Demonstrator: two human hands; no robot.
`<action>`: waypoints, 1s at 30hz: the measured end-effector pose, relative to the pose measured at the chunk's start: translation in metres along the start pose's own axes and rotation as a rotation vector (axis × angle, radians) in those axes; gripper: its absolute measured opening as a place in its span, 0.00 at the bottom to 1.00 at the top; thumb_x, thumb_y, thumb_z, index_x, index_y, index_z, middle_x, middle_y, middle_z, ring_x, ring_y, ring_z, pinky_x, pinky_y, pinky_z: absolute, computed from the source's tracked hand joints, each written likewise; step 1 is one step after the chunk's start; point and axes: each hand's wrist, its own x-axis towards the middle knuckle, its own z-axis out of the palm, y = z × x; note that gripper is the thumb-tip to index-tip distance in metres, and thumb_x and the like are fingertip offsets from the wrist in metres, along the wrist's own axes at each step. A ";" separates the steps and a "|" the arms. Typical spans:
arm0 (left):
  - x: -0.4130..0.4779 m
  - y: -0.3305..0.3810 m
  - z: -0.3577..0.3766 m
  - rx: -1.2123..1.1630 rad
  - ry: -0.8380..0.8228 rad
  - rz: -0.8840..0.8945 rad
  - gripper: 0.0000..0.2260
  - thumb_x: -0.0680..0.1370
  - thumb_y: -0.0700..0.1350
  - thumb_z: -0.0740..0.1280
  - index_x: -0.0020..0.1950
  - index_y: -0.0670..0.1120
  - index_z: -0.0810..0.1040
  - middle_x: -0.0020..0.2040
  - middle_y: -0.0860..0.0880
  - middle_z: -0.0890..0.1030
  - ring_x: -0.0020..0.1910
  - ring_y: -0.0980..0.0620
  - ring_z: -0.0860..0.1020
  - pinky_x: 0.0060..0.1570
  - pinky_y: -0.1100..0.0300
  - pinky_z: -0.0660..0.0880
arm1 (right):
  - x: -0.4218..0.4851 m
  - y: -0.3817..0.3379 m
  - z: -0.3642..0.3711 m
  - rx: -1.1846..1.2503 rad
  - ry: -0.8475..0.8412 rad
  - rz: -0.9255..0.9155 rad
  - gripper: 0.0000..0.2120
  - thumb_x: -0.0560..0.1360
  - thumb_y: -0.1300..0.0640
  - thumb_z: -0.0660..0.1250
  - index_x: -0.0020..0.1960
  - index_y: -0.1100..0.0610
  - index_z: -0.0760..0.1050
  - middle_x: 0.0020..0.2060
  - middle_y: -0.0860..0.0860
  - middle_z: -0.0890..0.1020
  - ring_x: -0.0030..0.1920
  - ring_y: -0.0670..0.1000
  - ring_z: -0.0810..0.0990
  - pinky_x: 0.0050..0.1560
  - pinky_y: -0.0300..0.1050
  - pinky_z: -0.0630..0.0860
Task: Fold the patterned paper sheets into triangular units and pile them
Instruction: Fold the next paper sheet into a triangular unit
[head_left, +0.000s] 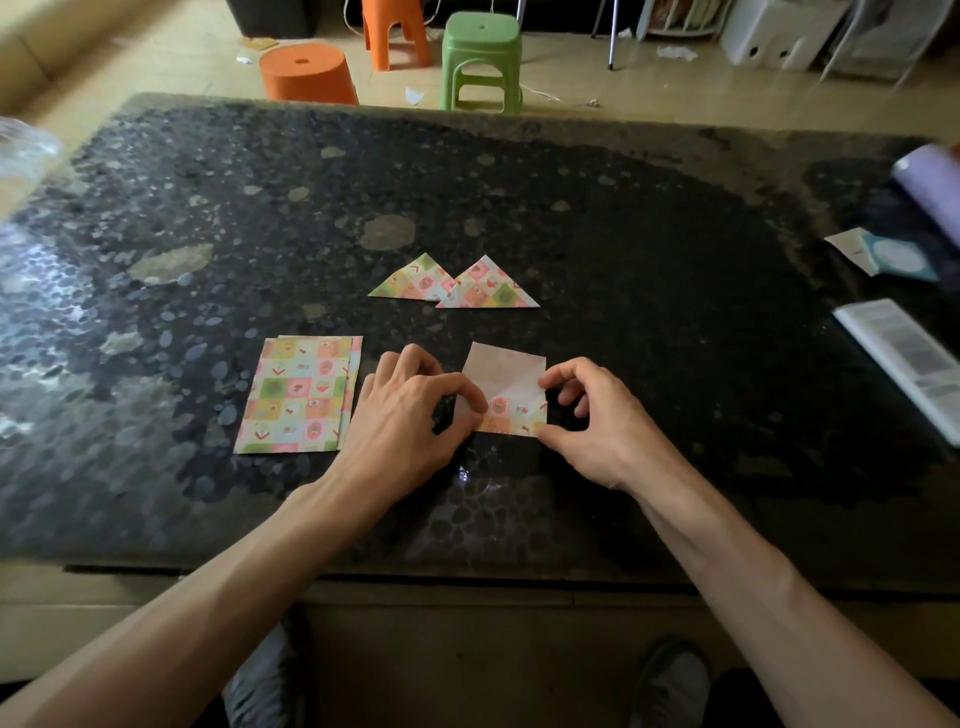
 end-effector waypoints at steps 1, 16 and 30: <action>0.000 0.000 0.000 0.000 -0.001 0.000 0.06 0.79 0.60 0.69 0.54 0.64 0.81 0.55 0.56 0.68 0.57 0.56 0.64 0.53 0.58 0.63 | 0.001 0.001 0.000 0.003 -0.004 -0.002 0.23 0.74 0.57 0.77 0.62 0.42 0.72 0.56 0.44 0.73 0.56 0.45 0.74 0.51 0.39 0.72; -0.002 -0.012 0.004 -0.106 0.105 -0.059 0.22 0.72 0.59 0.76 0.58 0.57 0.69 0.53 0.57 0.72 0.52 0.55 0.71 0.49 0.57 0.70 | 0.005 0.006 0.000 0.020 -0.019 -0.017 0.28 0.72 0.54 0.79 0.66 0.41 0.71 0.53 0.42 0.72 0.51 0.44 0.74 0.42 0.35 0.70; 0.005 -0.006 -0.011 -0.021 -0.045 0.175 0.04 0.78 0.53 0.72 0.50 0.58 0.79 0.44 0.64 0.76 0.50 0.58 0.74 0.52 0.55 0.73 | -0.007 0.010 0.002 -0.003 0.214 -0.382 0.15 0.75 0.43 0.75 0.61 0.40 0.80 0.56 0.39 0.72 0.59 0.40 0.69 0.51 0.30 0.67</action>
